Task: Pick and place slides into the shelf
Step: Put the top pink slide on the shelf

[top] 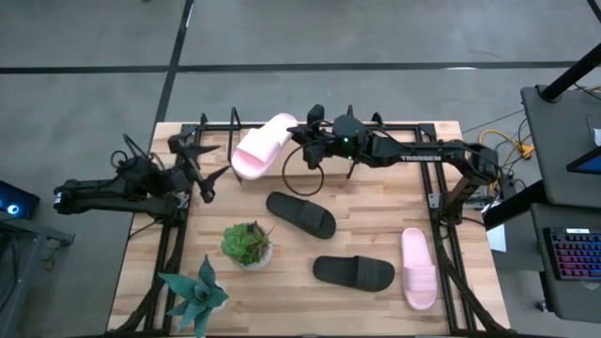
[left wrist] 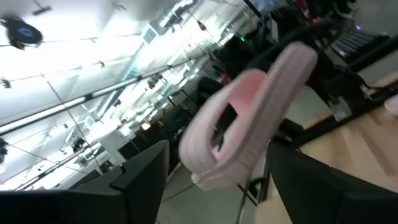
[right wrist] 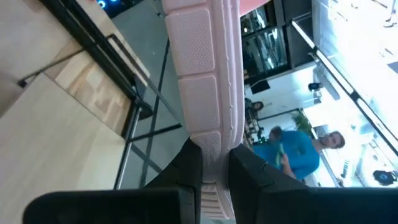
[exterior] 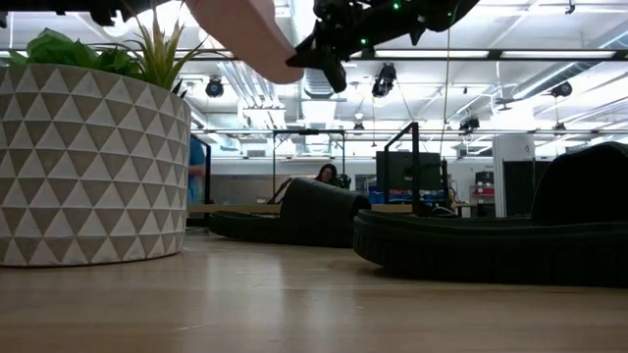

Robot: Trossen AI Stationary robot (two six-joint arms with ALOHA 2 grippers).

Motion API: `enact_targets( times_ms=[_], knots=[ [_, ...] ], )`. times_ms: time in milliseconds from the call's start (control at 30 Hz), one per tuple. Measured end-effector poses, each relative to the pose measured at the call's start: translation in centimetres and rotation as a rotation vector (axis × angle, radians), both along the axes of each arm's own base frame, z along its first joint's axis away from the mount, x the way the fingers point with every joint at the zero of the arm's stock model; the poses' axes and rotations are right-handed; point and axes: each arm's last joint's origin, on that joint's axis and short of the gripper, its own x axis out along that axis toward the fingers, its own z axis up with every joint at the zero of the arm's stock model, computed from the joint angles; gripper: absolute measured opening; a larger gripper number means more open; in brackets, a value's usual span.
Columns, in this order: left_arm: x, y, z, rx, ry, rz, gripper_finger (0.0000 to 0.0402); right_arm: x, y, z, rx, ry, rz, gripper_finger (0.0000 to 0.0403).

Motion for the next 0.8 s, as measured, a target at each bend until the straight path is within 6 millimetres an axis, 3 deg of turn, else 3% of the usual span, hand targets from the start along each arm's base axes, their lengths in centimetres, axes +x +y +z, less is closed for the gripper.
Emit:
enact_targets(
  times_ms=[433, 600, 800],
  knots=[
    [2.3, -0.2, -0.6, 0.036, 0.126, -0.004, 0.0256, -1.3, -3.3, -0.9, 0.053, 0.085, -0.091, 0.004],
    [3.8, -0.3, 0.5, 0.042, 0.16, 0.036, 0.0256, -1.6, -4.2, -0.9, 0.058, 0.088, -0.117, 0.004],
    [6.3, 0.0, 1.1, 0.078, 0.258, 0.204, 0.0256, -1.7, -4.3, -1.2, 0.074, 0.104, -0.128, 0.004]
  ],
)
